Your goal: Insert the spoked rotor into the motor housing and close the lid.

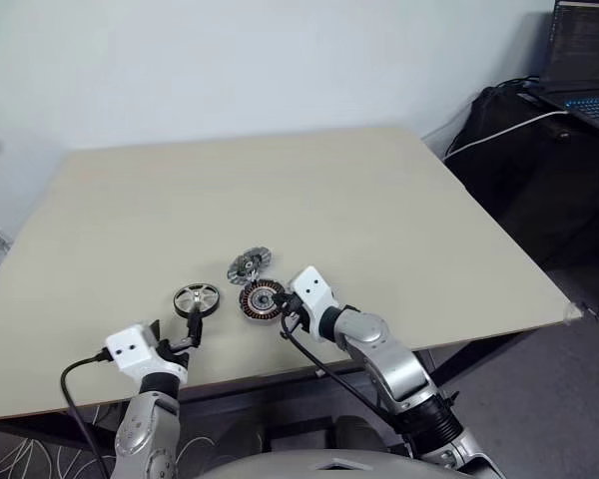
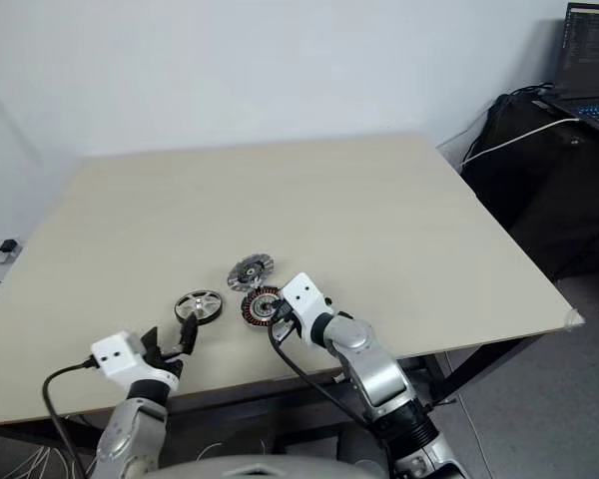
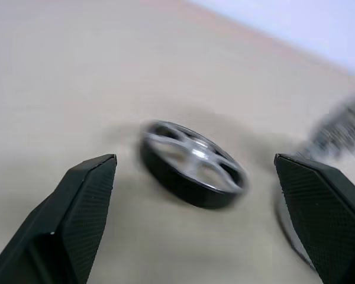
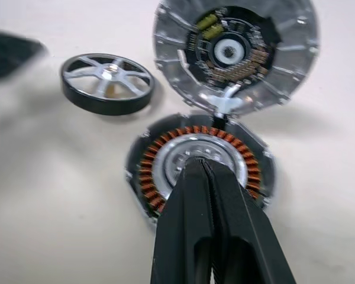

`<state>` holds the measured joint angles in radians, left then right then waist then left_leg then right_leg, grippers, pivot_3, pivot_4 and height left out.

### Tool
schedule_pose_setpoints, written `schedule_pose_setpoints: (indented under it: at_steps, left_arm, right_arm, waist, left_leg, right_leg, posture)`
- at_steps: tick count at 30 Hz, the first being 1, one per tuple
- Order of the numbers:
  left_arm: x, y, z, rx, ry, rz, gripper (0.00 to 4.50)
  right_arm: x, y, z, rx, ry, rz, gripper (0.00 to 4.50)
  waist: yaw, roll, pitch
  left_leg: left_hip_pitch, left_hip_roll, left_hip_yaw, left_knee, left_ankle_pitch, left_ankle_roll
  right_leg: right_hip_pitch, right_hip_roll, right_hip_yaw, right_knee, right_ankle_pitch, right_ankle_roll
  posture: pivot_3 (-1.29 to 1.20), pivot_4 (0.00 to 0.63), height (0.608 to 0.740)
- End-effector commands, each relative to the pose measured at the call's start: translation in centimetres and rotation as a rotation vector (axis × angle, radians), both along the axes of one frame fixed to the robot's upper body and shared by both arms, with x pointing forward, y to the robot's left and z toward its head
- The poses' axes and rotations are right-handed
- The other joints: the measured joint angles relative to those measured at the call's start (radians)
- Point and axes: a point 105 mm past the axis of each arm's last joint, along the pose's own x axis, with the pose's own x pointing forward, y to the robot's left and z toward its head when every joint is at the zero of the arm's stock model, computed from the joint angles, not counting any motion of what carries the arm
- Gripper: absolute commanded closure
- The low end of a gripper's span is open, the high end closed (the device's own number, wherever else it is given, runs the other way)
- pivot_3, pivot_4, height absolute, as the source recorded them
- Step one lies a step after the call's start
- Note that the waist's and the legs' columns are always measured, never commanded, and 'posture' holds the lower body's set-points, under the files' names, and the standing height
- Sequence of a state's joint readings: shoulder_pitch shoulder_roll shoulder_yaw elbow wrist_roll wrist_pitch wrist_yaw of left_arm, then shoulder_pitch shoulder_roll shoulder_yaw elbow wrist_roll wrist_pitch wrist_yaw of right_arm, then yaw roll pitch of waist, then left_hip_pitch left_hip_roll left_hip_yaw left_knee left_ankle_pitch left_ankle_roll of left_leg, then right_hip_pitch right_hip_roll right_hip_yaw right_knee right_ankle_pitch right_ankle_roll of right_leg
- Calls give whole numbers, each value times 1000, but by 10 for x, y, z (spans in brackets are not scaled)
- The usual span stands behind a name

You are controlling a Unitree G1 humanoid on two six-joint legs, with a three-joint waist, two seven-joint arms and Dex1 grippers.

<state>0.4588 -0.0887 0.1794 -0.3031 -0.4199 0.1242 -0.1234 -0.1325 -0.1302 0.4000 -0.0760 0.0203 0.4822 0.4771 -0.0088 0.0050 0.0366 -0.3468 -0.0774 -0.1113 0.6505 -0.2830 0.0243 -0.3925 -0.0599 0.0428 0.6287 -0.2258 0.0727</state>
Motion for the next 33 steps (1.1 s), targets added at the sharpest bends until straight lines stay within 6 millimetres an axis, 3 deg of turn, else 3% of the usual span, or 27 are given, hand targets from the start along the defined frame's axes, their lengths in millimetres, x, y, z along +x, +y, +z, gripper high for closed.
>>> schedule_pose_setpoints:
  at_steps: [1,6,13,25,28,33]
  left_arm:
    - [7,1,10,-158,-53,67,0]
    - [16,-7,0,-294,-2,78,0]
    - [34,-17,2,-402,5,53,0]
    - [43,-22,-12,-610,73,133,0]
    - [45,-25,-10,-631,64,123,593]
    - [46,-26,-9,-664,56,125,2253]
  right_arm:
    - [4,-7,13,30,-43,-25,4447]
    - [2,-15,11,28,-34,-53,4447]
    - [2,-19,12,33,-32,-82,4447]
    - [6,-27,14,44,-36,-136,4447]
    - [6,-27,13,42,-34,-137,4500]
    - [5,-28,12,41,-29,-143,4500]
  waist:
    - [0,-1,0]
    - [0,-2,0]
    - [0,-4,-1]
    - [3,-5,-1]
    - [3,-5,-1]
    - [3,-5,-1]
  left_leg:
    - [0,0,0,0,0,0]
    - [0,0,0,0,0,1]
    - [0,0,0,1,0,1]
    - [0,0,0,1,0,1]
    - [0,0,0,1,0,1]
    - [0,0,0,1,1,1]
  right_leg:
    - [0,0,0,0,0,0]
    - [0,0,0,0,0,0]
    - [0,1,0,0,0,0]
    - [0,1,0,0,0,0]
    - [0,1,0,0,0,0]
    - [0,1,0,0,0,0]
  posture:
    - [0,0,740]
    - [0,0,740]
    - [0,0,740]
    - [0,0,740]
    - [0,0,740]
    - [0,0,740]
